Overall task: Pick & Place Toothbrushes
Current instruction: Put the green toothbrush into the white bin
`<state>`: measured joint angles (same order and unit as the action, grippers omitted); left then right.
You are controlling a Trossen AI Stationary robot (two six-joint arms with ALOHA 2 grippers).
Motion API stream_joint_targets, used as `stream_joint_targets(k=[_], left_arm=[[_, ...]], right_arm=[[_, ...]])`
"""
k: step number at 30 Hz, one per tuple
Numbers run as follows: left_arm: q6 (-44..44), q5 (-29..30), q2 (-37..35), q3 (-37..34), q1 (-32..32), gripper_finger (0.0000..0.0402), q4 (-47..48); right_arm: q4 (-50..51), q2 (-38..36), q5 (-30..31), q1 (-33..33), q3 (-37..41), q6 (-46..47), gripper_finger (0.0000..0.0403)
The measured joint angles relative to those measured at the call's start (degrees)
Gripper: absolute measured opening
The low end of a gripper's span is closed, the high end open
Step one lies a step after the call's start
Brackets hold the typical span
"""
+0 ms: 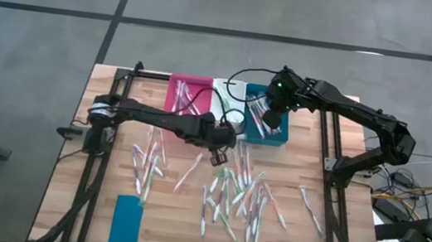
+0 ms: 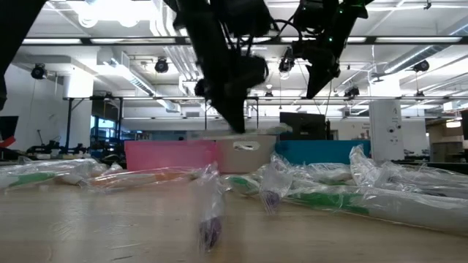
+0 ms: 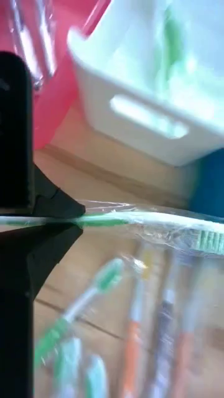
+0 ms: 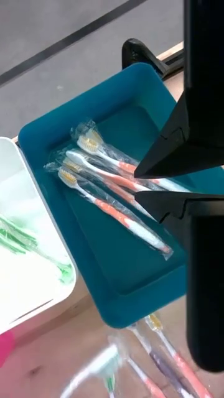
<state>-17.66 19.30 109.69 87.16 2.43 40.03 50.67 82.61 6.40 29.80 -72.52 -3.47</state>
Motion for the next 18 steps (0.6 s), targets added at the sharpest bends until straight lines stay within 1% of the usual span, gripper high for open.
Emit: stream_joint_targets(k=[2,4,6,8,11,13,18], left_arm=[[-0.22,1.15,-1.91,0.69,0.03,0.0011,-1.07],[-0.53,4.23,-3.89,1.13,0.30,0.0011,-1.94],[-0.56,7.17,-5.74,1.26,0.85,0.0011,-3.41],[-0.58,8.58,-7.40,0.95,1.73,0.0011,-6.49],[-0.04,8.66,-8.79,0.67,3.24,0.0011,-10.79],[0.91,8.16,-9.10,0.67,4.47,0.0011,-13.90],[2.09,2.12,-8.87,0.65,8.99,0.0011,-21.46]], right_arm=[[0.05,0.00,0.58,0.09,0.06,-0.01,0.0041],[0.14,-0.02,2.04,0.33,0.12,0.14,0.0046],[0.14,-0.17,4.61,0.53,0.12,0.25,0.0050],[0.12,-0.49,7.79,0.64,0.12,0.35,0.0055],[0.10,-0.96,13.28,0.83,0.12,0.89,0.0062],[0.09,-1.25,15.76,1.01,0.12,0.93,0.0066],[0.06,-2.59,16.14,2.41,0.12,1.52,0.0076]])
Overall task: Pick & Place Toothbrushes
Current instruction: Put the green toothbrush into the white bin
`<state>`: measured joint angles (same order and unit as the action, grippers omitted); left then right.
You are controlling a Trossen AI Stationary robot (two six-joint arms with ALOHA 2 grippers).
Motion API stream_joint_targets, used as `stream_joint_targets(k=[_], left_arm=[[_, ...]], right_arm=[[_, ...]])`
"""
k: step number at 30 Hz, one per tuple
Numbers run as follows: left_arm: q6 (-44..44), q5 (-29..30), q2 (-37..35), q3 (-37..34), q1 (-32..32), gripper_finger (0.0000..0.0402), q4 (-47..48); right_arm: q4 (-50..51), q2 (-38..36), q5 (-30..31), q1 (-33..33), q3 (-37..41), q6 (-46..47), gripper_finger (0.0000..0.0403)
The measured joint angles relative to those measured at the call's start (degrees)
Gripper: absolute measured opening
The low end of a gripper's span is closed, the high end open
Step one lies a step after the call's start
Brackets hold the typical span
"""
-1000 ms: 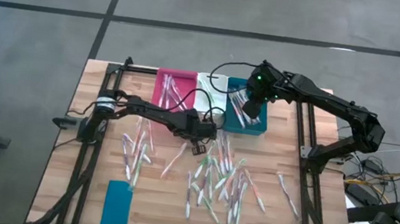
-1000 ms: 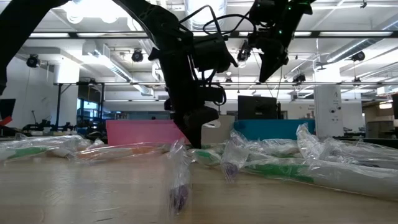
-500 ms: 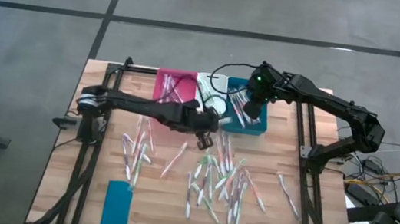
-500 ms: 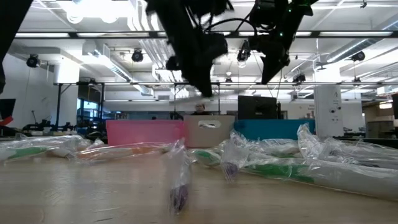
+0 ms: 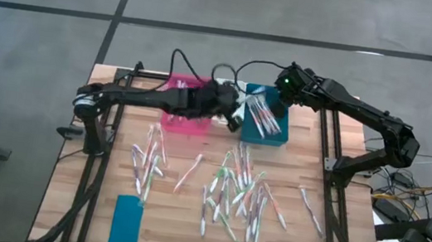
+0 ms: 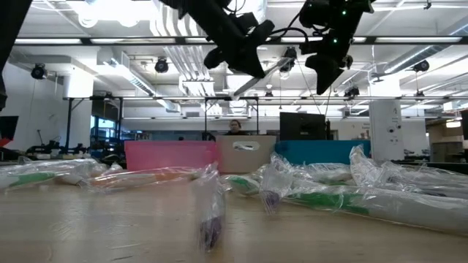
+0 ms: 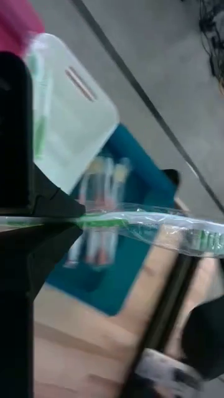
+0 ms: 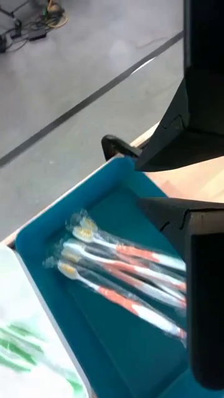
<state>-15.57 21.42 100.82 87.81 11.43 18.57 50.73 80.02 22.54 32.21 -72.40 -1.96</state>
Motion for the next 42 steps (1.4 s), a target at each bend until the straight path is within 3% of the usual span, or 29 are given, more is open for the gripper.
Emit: stream_joint_targets(k=[6,10,16,19,22,31,36,42], left_arm=[[-3.96,-5.94,-0.02,-3.88,5.69,0.0011,-14.49],[-9.10,-10.18,-0.11,-10.25,8.21,0.0011,-30.92],[-20.30,-10.46,-0.04,-24.39,10.26,0.0011,-60.26],[-25.12,-6.29,-0.04,-30.28,10.42,0.0011,-69.61],[-26.57,-1.41,-0.04,-33.06,10.41,0.0011,-71.28],[-26.79,3.67,0.07,-33.13,10.17,0.0011,-65.56],[-29.15,9.79,0.09,-33.64,9.35,0.0012,-62.93],[-31.16,11.64,0.26,-33.72,9.12,0.0011,-58.98]], right_arm=[[-0.27,-3.11,0.14,1.96,0.63,0.02,0.0084],[-0.75,-5.52,0.15,3.05,1.00,0.05,0.0086],[-2.51,-8.61,0.13,3.36,2.14,-0.17,0.0068],[-3.83,-9.14,0.09,3.36,2.27,-0.19,0.0056],[-4.51,-9.11,0.08,3.32,2.34,-0.13,0.0046],[-4.64,-7.52,-0.04,3.32,2.36,-0.16,0.0032],[-4.69,-7.09,-0.04,3.32,2.36,-0.17,0.0041],[-4.76,-7.09,-0.04,3.32,2.36,-0.17,0.0057]])
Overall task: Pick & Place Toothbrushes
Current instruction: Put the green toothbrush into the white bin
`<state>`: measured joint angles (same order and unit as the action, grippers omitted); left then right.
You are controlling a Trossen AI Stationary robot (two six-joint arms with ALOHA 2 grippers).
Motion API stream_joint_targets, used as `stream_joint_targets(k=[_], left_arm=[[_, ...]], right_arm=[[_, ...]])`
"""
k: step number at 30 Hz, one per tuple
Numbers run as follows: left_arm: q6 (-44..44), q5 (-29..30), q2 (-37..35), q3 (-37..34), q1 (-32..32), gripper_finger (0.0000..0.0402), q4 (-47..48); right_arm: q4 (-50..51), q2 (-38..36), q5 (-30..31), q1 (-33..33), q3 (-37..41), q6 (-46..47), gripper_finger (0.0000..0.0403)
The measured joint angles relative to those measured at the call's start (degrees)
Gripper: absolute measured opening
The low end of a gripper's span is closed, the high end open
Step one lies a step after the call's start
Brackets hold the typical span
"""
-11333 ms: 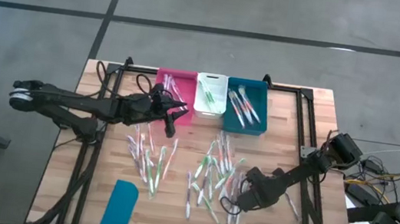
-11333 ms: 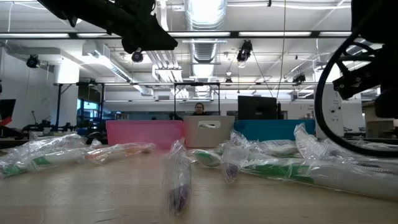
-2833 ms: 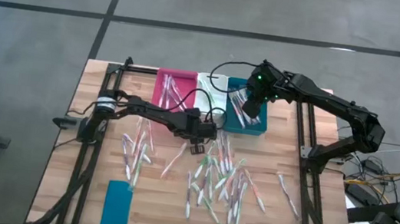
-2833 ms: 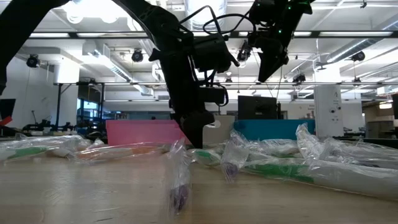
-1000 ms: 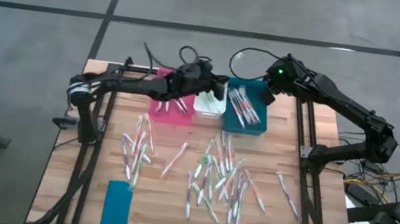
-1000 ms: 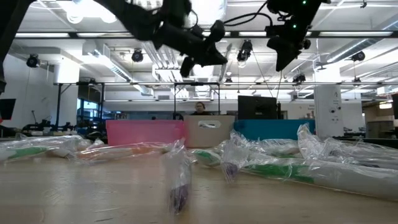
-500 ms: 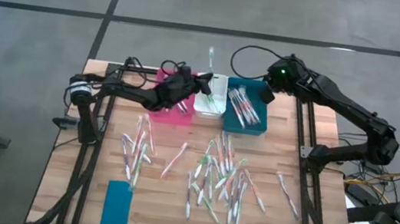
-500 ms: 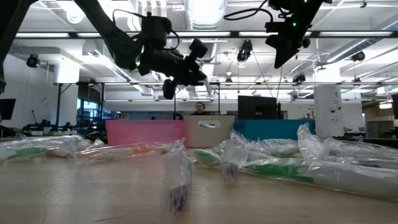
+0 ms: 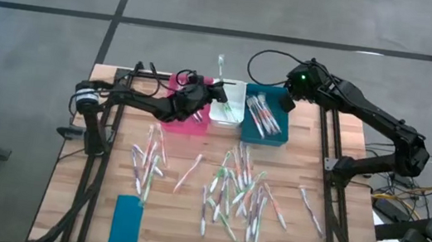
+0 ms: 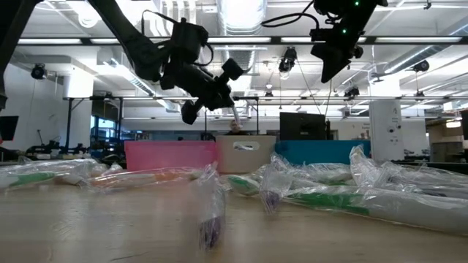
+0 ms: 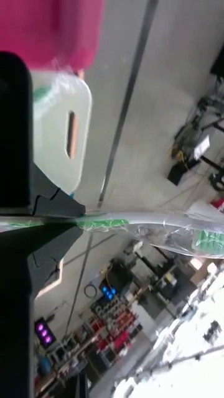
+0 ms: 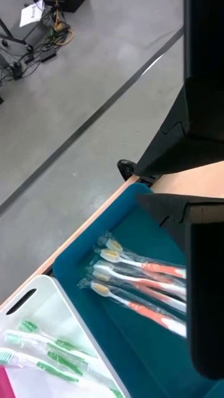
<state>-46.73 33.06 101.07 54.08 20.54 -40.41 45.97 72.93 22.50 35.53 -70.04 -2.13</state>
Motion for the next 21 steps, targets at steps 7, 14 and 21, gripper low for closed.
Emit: stream_joint_targets(k=[7,14,21], left_arm=[[-4.07,-0.07,5.36,2.22,-0.10,0.0011,0.05],[-7.40,0.04,7.64,3.26,-0.08,0.0011,-0.03],[-7.82,0.04,7.83,3.02,-0.05,0.0046,0.58]], right_arm=[[-0.04,0.00,0.00,0.00,0.04,0.21,0.0072],[0.16,-0.04,-0.04,0.00,0.67,-0.28,0.0084],[0.07,-0.06,-0.04,0.00,2.33,-1.03,0.0095]])
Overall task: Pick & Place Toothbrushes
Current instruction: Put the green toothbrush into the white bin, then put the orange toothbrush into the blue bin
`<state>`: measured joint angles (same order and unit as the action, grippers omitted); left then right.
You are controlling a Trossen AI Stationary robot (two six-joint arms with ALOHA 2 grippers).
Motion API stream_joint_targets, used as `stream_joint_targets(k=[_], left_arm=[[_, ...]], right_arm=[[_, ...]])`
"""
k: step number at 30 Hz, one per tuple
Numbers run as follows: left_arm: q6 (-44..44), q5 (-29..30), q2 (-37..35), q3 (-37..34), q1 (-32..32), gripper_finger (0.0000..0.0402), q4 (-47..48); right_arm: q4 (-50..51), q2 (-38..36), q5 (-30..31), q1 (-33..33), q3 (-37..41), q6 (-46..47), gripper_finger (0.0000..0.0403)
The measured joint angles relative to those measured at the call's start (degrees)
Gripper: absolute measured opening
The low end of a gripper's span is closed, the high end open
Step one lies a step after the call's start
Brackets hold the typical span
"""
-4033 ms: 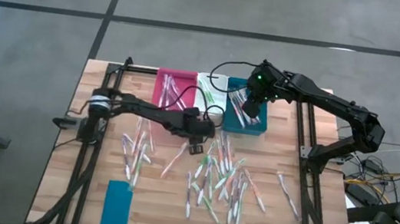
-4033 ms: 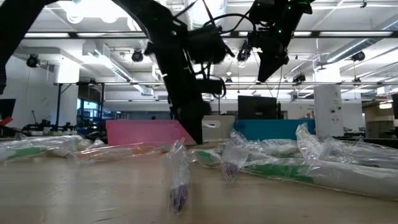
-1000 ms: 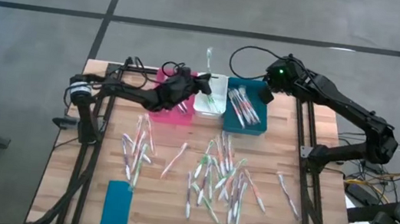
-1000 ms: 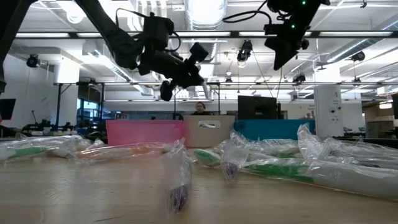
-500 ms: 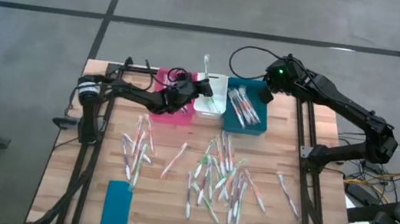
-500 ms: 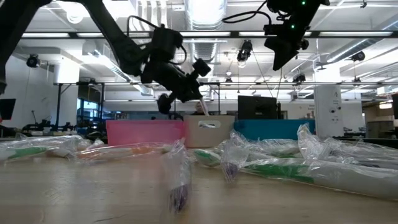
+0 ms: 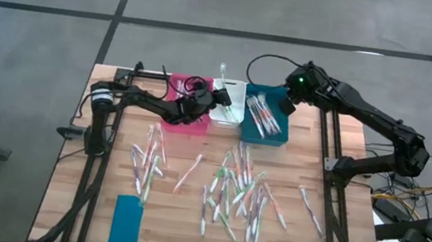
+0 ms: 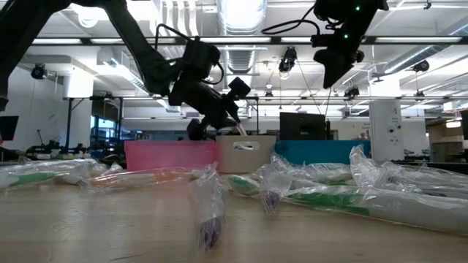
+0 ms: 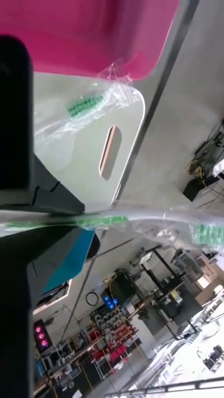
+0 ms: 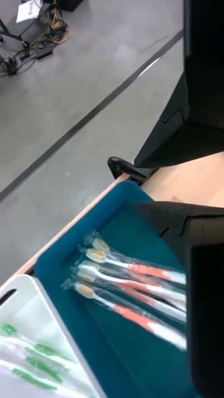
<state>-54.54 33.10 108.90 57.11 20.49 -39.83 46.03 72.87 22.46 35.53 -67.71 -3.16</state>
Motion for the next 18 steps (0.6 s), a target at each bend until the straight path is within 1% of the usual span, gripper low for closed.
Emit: stream_joint_targets(k=[3,10,15,18], left_arm=[[-0.57,0.00,0.00,-0.07,0.00,0.0064,0.67],[-7.38,0.00,0.00,-0.09,0.00,0.0096,6.07],[-7.63,-0.01,-0.03,-0.05,-0.02,0.0118,6.34],[-5.64,-0.37,-0.31,-0.05,-0.02,0.0129,5.49]], right_arm=[[0.00,0.02,0.00,0.04,0.85,-0.26,0.0098],[-0.13,-0.01,0.03,0.04,1.73,-0.88,0.0103],[-0.12,-0.01,0.04,0.04,1.73,-0.94,0.0092],[-0.10,-0.01,0.04,0.04,1.73,-0.94,0.0079]])
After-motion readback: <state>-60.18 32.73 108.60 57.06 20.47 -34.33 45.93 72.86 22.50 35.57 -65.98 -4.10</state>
